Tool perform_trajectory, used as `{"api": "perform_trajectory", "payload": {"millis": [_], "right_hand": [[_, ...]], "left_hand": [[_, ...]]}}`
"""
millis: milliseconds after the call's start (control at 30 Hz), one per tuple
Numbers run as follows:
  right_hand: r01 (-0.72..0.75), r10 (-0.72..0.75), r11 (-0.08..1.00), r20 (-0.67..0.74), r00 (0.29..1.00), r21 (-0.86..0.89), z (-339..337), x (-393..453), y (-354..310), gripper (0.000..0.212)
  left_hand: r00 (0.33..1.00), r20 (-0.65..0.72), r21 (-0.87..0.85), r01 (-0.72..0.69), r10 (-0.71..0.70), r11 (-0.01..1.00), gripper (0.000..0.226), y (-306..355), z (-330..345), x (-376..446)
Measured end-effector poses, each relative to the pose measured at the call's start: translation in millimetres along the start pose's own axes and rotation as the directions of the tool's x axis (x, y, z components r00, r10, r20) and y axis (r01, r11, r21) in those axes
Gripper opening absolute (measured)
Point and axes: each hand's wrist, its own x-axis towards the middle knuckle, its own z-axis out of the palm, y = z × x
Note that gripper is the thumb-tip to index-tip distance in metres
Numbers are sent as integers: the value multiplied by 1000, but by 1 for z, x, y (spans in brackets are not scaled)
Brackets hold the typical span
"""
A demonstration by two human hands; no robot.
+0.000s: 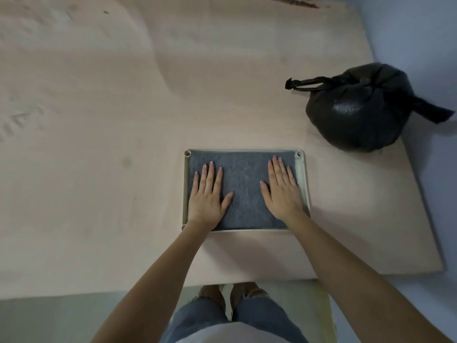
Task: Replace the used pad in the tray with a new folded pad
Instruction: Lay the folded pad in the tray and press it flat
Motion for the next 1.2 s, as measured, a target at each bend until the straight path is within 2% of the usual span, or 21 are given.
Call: {"api": "perform_trajectory", "payload": {"millis": [133,200,367,600,933,1100,1200], "right_hand": [[-82,83,996,-17,996,25,1,-3,-2,68],[-95,98,993,-38,994,64,-3,-2,-9,66],[184,-182,982,-61,982,47,-15,17,-48,59],[189,-189,980,-14,982,65,-3,19,-43,59],[22,-11,984,-63,998,175,-3,11,-12,61],[-129,142,980,-73,987,153,3,7,-1,64],[-225,244,954,-73,967,199,3,5,0,61]], "left_hand": [[996,-42,-30,77,-78,997,73,-2,-3,0],[997,-59,5,40,-40,999,73,-1,-8,2],[995,-19,32,-98,99,995,71,15,-10,19],[995,-49,-10,-83,82,997,59,16,-10,19],[984,-101,-105,134,-144,985,68,6,-13,21],[965,-132,-155,204,-225,967,71,2,-10,21],[950,-128,-196,257,-285,946,68,4,-12,21]]}}
